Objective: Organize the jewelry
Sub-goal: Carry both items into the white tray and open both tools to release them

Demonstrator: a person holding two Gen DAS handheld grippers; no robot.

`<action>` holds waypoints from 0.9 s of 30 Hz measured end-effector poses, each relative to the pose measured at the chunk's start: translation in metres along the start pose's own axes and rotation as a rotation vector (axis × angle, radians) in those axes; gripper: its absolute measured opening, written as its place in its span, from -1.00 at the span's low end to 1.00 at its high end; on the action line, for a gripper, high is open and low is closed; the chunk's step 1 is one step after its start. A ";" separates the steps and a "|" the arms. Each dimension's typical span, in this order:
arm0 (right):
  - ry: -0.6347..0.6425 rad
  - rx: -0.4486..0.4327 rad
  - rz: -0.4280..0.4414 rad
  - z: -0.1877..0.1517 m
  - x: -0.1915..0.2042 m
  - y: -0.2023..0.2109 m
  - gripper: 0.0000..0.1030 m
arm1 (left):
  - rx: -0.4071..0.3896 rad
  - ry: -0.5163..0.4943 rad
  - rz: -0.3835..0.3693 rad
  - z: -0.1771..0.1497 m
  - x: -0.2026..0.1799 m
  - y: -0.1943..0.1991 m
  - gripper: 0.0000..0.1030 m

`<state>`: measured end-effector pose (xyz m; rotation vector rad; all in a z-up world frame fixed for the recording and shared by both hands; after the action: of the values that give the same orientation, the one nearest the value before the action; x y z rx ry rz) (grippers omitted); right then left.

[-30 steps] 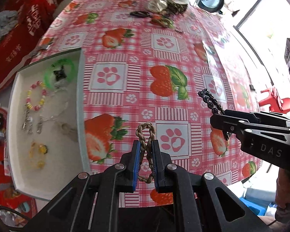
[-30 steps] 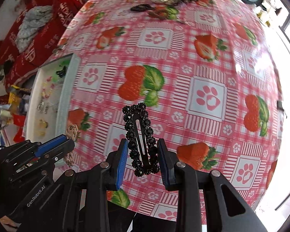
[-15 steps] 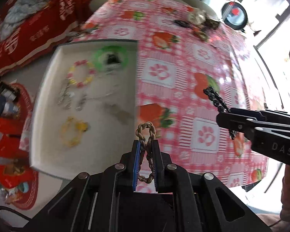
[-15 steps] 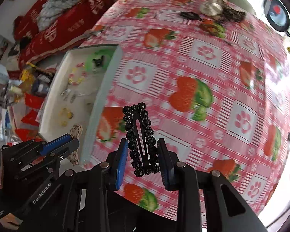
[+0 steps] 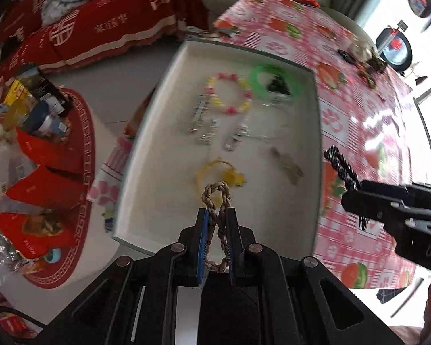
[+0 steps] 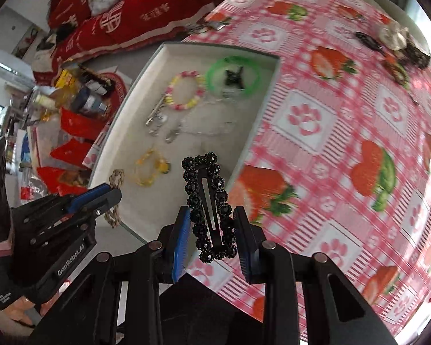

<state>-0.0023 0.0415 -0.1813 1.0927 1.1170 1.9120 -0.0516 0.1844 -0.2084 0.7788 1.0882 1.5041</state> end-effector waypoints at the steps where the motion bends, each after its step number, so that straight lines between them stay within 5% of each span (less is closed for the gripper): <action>1: 0.003 0.006 0.003 0.001 0.004 -0.004 -0.35 | 0.000 0.002 0.003 0.001 0.003 -0.001 -0.64; 27: 0.016 0.102 -0.027 0.013 0.028 -0.075 -0.36 | 0.051 -0.005 0.040 0.001 0.028 -0.056 -0.64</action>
<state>0.0066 0.1005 -0.2361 1.1140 1.2439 1.8632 -0.0352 0.2122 -0.2617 0.8441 1.1171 1.5119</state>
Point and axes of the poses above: each gripper's, at about its wrist camera, not at the fingertips, and y roughly against the way its jaws point, x to its left, z to its top, the point moved 6 cm from there along -y, roughly the way its jaws point, and after that the axes turned 7 degrees about -x, right-handed, at the moved point
